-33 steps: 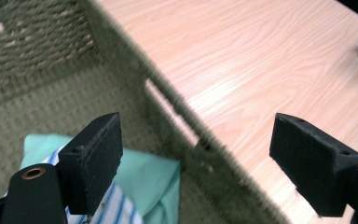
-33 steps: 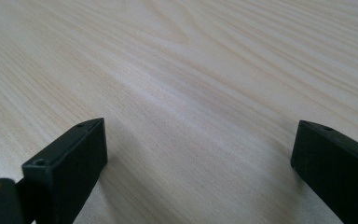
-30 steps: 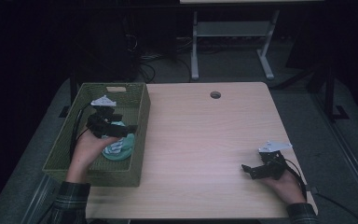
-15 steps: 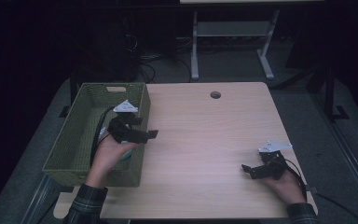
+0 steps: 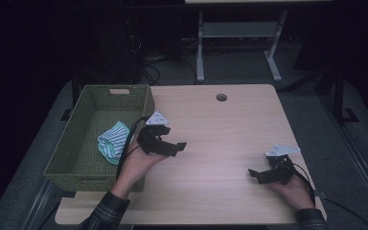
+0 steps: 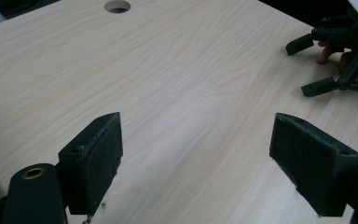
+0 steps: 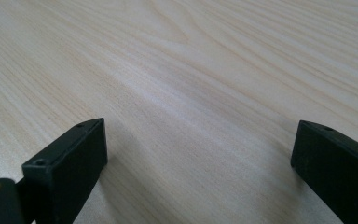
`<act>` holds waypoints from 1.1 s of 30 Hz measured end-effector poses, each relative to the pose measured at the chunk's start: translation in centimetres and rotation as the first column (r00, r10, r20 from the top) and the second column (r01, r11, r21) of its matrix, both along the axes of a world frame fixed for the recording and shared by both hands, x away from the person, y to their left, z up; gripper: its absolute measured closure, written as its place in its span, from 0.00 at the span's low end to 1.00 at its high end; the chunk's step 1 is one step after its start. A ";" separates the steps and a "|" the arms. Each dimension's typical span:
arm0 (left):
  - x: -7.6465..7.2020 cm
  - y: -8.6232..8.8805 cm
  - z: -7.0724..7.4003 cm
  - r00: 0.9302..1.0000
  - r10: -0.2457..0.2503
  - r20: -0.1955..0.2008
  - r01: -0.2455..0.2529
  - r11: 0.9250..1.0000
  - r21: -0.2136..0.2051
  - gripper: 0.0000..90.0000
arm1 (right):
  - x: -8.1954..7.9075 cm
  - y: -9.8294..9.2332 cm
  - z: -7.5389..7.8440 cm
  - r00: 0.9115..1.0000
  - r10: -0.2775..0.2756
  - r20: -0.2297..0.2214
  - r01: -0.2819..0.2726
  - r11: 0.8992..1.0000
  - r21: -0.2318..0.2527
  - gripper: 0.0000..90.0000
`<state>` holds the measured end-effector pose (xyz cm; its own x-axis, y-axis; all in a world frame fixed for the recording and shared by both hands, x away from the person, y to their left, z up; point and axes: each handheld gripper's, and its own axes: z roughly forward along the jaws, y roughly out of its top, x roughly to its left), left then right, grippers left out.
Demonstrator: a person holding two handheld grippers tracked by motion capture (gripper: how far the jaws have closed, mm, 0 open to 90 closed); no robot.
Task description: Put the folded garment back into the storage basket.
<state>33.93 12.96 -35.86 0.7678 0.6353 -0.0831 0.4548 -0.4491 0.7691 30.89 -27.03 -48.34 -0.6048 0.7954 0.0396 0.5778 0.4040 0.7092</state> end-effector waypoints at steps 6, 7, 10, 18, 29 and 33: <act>-0.3 -1.3 -1.4 1.000 -0.011 -0.010 0.011 1.000 0.003 0.18 | 0.0 0.0 0.0 1.000 0.000 0.000 0.000 1.000 -0.001 0.04; -0.3 -1.4 -1.7 1.000 -0.015 -0.012 0.015 1.000 0.012 0.18 | 0.0 0.0 0.0 1.000 0.000 0.000 0.000 1.000 -0.001 0.04; -0.4 -1.9 -2.5 1.000 -0.012 -0.011 0.012 1.000 0.013 0.18 | 0.0 0.0 0.0 1.000 0.000 0.000 0.000 1.000 -0.001 0.04; -0.3 -2.8 -4.5 0.999 -0.014 -0.028 0.015 0.999 0.028 0.18 | 0.0 0.0 0.0 1.000 0.000 0.000 0.000 1.000 -0.001 0.04; -0.1 -4.2 -7.7 0.999 -0.016 -0.034 0.019 0.994 0.112 0.18 | 0.0 0.0 0.0 1.000 0.001 0.000 -0.001 1.000 -0.001 0.04; 0.1 -4.4 -8.9 1.000 -0.010 -0.030 0.014 0.989 0.147 0.18 | 0.0 0.0 0.0 1.000 0.001 0.000 -0.001 1.000 -0.001 0.04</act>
<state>34.04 8.58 -44.75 0.7742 0.6328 -0.0116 0.4696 -0.5621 0.6808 30.90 -27.04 -48.34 -0.6055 0.7949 0.0384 0.5772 0.4054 0.7089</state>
